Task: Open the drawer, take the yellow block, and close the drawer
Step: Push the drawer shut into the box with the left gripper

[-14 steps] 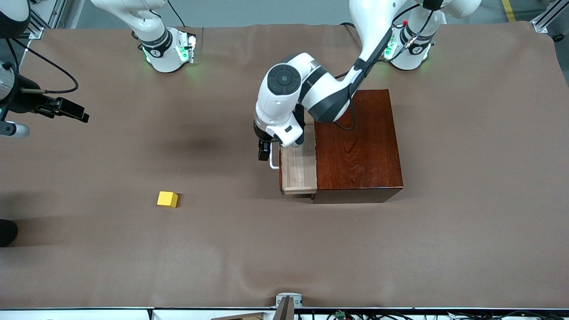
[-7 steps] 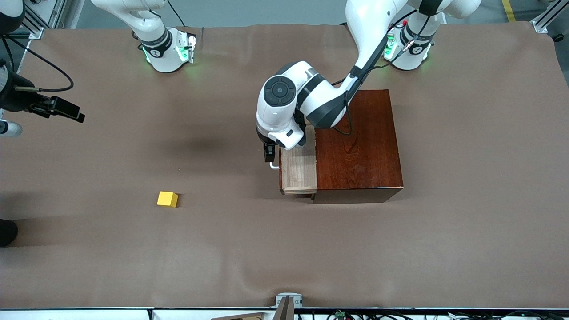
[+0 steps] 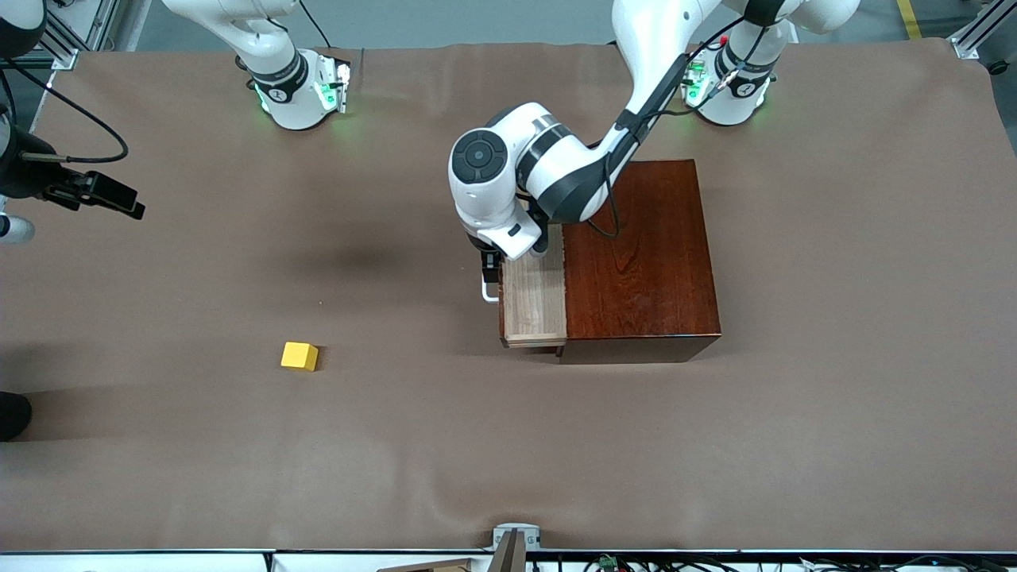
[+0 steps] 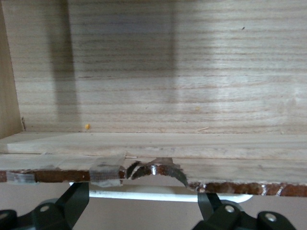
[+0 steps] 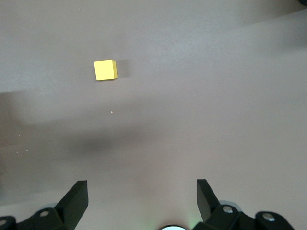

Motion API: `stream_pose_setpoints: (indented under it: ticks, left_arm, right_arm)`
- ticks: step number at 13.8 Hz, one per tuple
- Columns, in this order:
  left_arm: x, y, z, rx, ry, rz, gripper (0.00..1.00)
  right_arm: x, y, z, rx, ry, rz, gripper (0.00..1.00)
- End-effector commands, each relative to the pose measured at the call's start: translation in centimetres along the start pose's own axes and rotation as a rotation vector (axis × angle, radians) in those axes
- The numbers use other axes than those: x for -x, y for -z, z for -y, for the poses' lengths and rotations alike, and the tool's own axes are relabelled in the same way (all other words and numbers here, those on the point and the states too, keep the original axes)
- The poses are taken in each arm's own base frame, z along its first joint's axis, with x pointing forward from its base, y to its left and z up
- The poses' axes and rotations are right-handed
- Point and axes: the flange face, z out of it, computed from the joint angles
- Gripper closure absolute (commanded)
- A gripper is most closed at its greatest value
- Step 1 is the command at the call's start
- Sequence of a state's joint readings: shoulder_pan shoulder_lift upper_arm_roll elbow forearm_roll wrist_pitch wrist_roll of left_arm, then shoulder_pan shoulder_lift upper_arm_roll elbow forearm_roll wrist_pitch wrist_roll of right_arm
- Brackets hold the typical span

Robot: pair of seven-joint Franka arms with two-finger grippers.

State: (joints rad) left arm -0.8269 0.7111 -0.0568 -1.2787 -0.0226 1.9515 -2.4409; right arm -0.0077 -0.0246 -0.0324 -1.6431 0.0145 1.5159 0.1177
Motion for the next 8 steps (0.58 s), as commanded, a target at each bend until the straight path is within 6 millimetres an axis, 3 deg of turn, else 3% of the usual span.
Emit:
stream_pose_setpoints:
  ticks: [1, 8]
  left_arm:
    - [-0.6, -0.4, 0.1, 0.018, 0.026, -0.074, 0.00]
    - [-2.4, -0.7, 0.4, 0.014, 0.051, -0.237, 0.00]
  right_arm:
    - [0.2, 0.5, -0.2, 0.024, 0.079, 0.000, 0.00]
    - [0.1, 0.8, -0.5, 0.023, 0.093, -0.006, 0.00]
